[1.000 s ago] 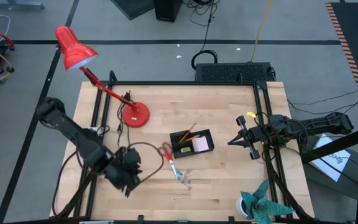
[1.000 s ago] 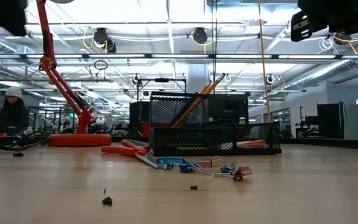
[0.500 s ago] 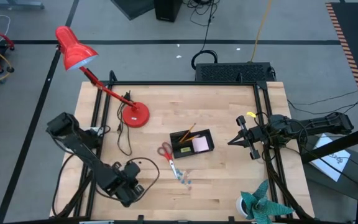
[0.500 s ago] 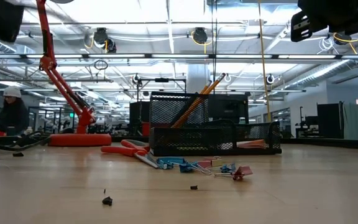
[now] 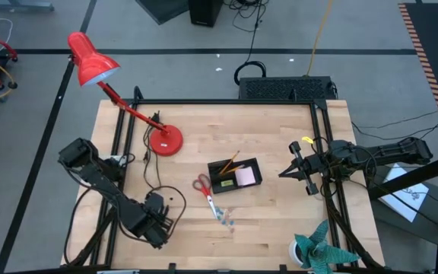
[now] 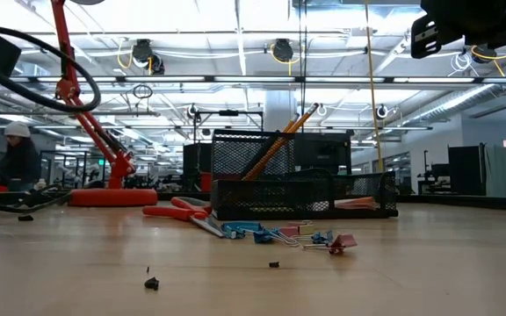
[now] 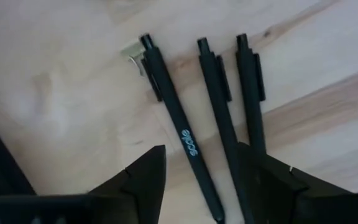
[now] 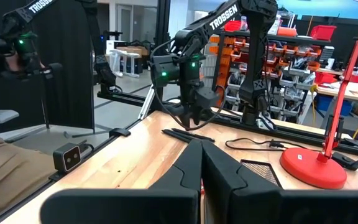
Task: Pick and place office supplies into organizer
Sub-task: Put the black pen into the black desk organizer
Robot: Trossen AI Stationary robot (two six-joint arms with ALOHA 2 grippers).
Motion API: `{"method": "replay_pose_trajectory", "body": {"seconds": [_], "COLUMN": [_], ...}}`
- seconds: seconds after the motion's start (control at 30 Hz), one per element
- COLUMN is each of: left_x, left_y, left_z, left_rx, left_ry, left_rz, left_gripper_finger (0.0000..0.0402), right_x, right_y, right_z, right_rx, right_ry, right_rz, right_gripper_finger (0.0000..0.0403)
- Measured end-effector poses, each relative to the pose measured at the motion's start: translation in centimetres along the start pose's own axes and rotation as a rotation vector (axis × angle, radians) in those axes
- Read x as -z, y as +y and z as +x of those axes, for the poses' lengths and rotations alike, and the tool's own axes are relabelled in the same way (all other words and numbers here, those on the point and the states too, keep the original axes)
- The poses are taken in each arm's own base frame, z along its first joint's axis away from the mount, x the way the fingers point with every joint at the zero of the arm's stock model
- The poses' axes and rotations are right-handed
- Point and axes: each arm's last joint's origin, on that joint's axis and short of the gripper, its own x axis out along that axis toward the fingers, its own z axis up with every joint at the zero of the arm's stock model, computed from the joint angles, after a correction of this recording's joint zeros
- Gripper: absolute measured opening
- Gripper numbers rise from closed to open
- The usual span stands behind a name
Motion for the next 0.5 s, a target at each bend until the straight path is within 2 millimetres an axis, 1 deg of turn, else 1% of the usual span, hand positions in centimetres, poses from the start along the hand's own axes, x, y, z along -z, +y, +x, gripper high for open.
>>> {"method": "replay_pose_trajectory", "body": {"seconds": [0.17, 0.3, 0.5], "left_x": [-0.3, -0.4, -0.3], "left_y": [0.1, 0.8, 0.9], "left_z": [0.4, 1.8, 4.0], "left_rx": [-0.002, -0.022, 0.082], "left_ry": [-0.019, -0.032, 0.015], "left_rz": [-0.02, -0.055, -0.073], "left_gripper_finger": [0.02, 0.02, 0.02], "right_x": [0.0, 0.0, 0.0], "right_y": [0.0, 0.0, 0.0], "right_z": [0.0, 0.0, 0.0], "right_rx": [0.0, 0.0, 0.0], "right_ry": [0.0, 0.0, 0.0], "right_rz": [-0.001, 0.0, 0.0], "right_gripper_finger": [0.0, 0.0, 0.0]}}
